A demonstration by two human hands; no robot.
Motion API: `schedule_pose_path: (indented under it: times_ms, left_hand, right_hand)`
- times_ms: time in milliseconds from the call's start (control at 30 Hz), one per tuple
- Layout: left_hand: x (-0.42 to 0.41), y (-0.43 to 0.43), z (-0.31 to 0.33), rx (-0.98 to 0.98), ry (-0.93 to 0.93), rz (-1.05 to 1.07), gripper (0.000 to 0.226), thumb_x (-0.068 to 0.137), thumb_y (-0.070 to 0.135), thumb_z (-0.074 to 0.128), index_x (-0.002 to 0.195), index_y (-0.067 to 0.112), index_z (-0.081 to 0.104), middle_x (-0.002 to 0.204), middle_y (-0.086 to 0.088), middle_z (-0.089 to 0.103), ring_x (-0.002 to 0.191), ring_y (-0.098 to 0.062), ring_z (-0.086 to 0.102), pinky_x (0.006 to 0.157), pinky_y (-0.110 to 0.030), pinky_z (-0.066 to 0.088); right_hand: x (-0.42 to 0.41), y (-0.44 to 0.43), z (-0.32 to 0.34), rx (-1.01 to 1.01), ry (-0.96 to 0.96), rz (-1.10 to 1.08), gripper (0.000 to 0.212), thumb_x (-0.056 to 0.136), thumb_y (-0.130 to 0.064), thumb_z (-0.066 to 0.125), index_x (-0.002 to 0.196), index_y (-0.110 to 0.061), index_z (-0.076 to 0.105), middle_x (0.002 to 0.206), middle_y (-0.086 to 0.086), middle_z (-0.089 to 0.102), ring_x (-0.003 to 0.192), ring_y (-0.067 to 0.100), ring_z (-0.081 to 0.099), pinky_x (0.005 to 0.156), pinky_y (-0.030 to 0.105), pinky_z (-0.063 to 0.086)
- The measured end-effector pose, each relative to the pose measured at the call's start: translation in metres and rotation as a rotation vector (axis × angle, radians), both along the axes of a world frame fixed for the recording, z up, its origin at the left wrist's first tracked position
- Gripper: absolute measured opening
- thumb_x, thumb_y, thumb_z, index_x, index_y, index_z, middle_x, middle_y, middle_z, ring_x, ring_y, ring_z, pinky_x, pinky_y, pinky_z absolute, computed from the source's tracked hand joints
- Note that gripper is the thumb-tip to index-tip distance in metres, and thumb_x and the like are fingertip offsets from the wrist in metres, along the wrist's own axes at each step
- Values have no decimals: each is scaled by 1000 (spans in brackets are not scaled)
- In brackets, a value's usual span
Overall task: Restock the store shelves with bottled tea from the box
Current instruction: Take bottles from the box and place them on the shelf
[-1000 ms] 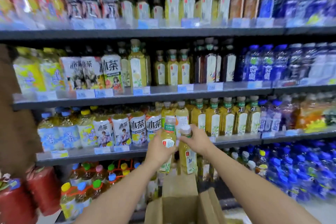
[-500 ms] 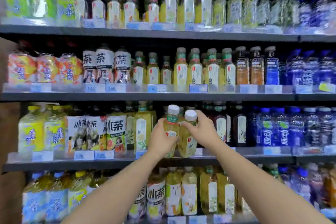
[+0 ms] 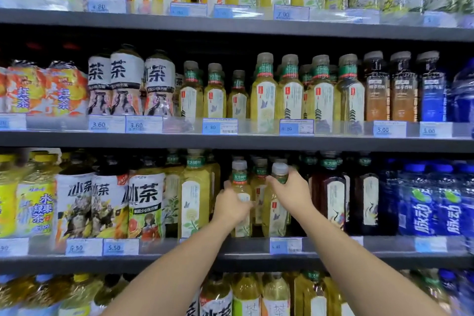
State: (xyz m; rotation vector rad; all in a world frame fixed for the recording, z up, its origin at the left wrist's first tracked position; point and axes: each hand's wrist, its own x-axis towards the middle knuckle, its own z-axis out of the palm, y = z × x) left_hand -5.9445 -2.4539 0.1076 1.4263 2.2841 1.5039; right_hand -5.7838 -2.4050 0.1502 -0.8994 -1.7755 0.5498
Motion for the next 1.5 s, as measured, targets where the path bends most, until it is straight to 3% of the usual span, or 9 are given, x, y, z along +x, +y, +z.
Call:
schedule_pose_path:
  times_ms: [167, 367, 467, 700, 867, 1033, 1167, 1333, 1500]
  left_hand:
    - [-14, 25, 1, -84, -9, 7, 98, 80, 43, 80, 154, 15, 23, 140, -14, 56, 121, -32, 59, 94, -34, 51]
    - [-13, 20, -3, -207, 79, 52, 105, 84, 41, 79, 159, 15, 10, 138, -18, 55, 121, -33, 59, 91, -36, 52]
    - [-13, 12, -10, -275, 118, 79, 84, 83, 38, 79, 147, 7, 34, 129, -16, 61, 115, -30, 63, 91, -38, 56]
    - [-6, -2, -8, -284, 226, 167, 37, 92, 31, 71, 117, 6, 59, 114, -12, 67, 100, -28, 68, 79, -35, 58]
    - [-3, -8, -8, -300, 278, 158, 27, 97, 26, 66, 115, 6, 63, 114, -11, 67, 102, -28, 67, 77, -32, 53]
    - [-6, -8, -10, -291, 251, 126, 28, 95, 30, 68, 110, 6, 65, 111, -11, 69, 98, -27, 68, 76, -33, 57]
    - [-11, -3, -10, -267, 236, 120, 32, 95, 30, 69, 116, 6, 63, 115, -12, 68, 100, -27, 68, 78, -33, 57]
    - [-21, 11, -13, -287, 281, 141, 33, 95, 24, 69, 119, 4, 59, 118, -14, 64, 104, -27, 66, 85, -33, 57]
    - [-26, 30, -11, -390, 280, 154, 26, 98, 16, 62, 122, 5, 61, 117, -11, 65, 103, -23, 67, 87, -31, 58]
  right_hand:
    - [-16, 32, -33, 13, -174, -154, 70, 84, -49, 68, 139, -16, 40, 123, 10, 58, 108, 30, 60, 79, 37, 52]
    - [-21, 38, -64, -153, -320, -187, 94, 80, -55, 71, 147, -15, 19, 130, 14, 53, 109, 32, 59, 82, 42, 55]
    - [-21, 37, -53, -199, -365, -229, 98, 76, -59, 72, 145, -11, 22, 134, 15, 49, 114, 33, 58, 85, 42, 54]
    - [-21, 24, -45, -269, -343, -241, 86, 78, -48, 74, 139, -11, 27, 123, 11, 57, 103, 30, 63, 76, 40, 57]
    - [-16, 20, -40, -299, -381, -293, 69, 86, -36, 71, 135, -3, 36, 120, 14, 60, 104, 33, 64, 77, 37, 54]
    - [-7, 15, -37, -209, -532, -362, 27, 93, -16, 61, 116, -2, 61, 107, 14, 65, 94, 30, 67, 79, 37, 58]
    - [-7, 12, -34, -154, -702, -393, 26, 93, -6, 53, 118, -4, 60, 112, 13, 62, 101, 30, 64, 81, 35, 56]
    - [-13, 13, -35, -174, -711, -399, 40, 93, -44, 59, 108, -8, 62, 86, 5, 56, 80, 23, 60, 67, 33, 55]
    - [-12, 29, -40, -219, -626, -380, 41, 88, -46, 62, 108, -10, 61, 88, 4, 57, 81, 22, 62, 64, 30, 55]
